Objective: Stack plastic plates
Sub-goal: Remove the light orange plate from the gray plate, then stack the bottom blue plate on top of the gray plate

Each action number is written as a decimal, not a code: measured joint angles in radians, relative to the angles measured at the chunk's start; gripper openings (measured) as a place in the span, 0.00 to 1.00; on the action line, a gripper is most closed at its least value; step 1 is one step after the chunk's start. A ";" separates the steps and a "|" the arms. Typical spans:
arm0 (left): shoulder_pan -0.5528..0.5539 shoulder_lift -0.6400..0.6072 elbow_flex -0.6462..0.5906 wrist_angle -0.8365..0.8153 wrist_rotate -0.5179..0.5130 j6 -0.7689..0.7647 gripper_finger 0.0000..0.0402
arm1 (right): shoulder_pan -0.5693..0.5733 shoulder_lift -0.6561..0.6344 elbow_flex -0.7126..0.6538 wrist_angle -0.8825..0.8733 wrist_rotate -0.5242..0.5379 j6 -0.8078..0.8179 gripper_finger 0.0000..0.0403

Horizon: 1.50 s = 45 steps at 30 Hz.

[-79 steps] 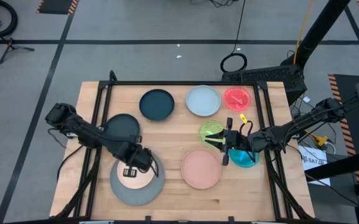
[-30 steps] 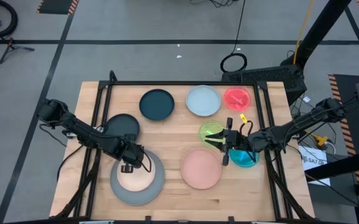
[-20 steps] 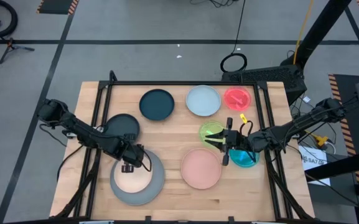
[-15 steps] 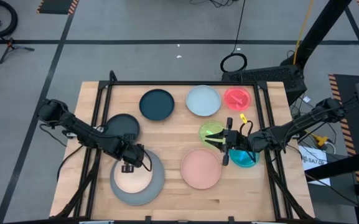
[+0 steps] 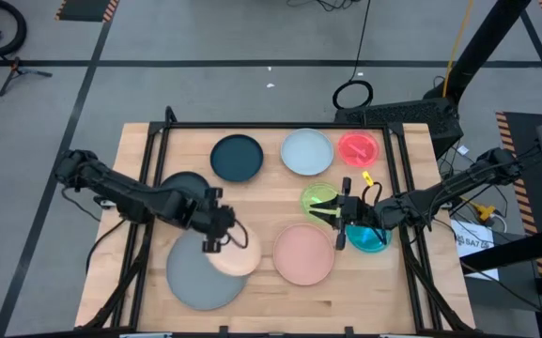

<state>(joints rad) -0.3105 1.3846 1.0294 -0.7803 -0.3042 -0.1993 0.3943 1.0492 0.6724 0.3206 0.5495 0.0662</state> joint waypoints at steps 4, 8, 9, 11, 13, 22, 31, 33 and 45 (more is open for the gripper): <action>0.110 0.000 0.003 0.099 -0.014 0.049 0.00 | 0.000 0.000 0.000 0.000 0.000 0.000 0.15; 0.228 0.012 0.003 0.153 -0.012 0.078 0.00 | 0.000 0.000 0.000 0.000 0.000 0.000 0.15; 0.258 0.019 0.003 0.155 -0.012 0.086 0.00 | 0.000 0.000 0.000 0.000 0.000 0.000 0.15; 0.310 0.033 0.003 0.157 0.010 0.107 0.00 | 0.000 0.000 0.000 0.000 0.000 0.000 0.15; 0.351 0.051 0.003 0.159 0.035 0.120 0.00 | 0.000 0.000 0.000 0.000 0.000 0.000 0.15; 0.420 0.127 0.003 0.207 0.054 0.142 0.02 | 0.000 0.000 0.000 -0.002 0.000 -0.003 0.15; 0.422 0.135 0.003 0.226 0.057 0.144 0.14 | 0.000 0.000 0.000 -0.004 0.000 -0.003 0.15; 0.422 0.135 0.003 0.224 0.057 0.145 0.16 | 0.000 0.000 0.000 -0.004 0.000 -0.003 0.15; 0.319 0.122 0.002 -0.298 0.101 -0.128 0.17 | 0.000 0.000 0.000 -0.012 0.000 -0.002 0.15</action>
<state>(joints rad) 0.0081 1.5070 1.0309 -1.0781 -0.2034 -0.3275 0.3943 1.0492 0.6724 0.3085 0.5495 0.0639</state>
